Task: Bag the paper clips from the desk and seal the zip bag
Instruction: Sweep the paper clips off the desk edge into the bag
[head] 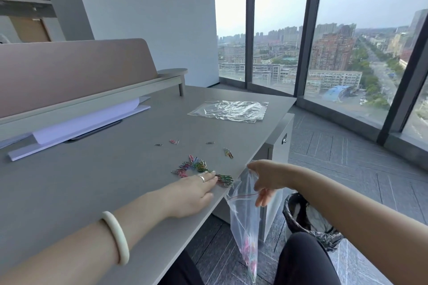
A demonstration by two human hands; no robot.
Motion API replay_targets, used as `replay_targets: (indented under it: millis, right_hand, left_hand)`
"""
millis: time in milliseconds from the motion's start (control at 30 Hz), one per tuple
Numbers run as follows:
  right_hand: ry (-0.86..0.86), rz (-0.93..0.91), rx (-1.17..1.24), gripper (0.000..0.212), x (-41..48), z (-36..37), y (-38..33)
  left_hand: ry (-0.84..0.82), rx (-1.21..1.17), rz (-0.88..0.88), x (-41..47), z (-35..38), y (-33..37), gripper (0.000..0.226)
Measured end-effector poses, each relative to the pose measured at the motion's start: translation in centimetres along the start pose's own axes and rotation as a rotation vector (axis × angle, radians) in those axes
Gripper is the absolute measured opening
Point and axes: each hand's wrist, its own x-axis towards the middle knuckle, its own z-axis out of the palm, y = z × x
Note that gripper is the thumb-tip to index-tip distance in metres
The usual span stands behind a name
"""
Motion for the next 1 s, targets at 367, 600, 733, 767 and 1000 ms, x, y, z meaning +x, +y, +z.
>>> replay_targets:
  millis: [367, 600, 733, 767, 1000]
  right_hand:
    - [-0.074, 0.058, 0.174, 0.056, 1.5, 0.3, 0.1]
    - [-0.023, 0.08, 0.17, 0.055, 1.3, -0.3, 0.1]
    - [-0.021, 0.101, 0.185, 0.055, 1.5, -0.7, 0.2]
    - [-0.016, 0.093, 0.183, 0.055, 1.7, -0.8, 0.3]
    - [0.027, 0.003, 0.092, 0.061, 1.8, -1.3, 0.6]
  left_hand:
    - [0.05, -0.128, 0.17, 1.4, 0.0, 3.6, 0.051]
    - [0.131, -0.424, 0.052, 3.7, -3.6, 0.0, 0.046]
    - [0.155, -0.375, -0.047, 8.0, -4.3, -2.0, 0.046]
    - [0.148, -0.35, -0.043, 8.8, -4.0, -2.0, 0.046]
    - [0.052, -0.21, -0.031, 10.8, -2.6, -0.8, 0.046]
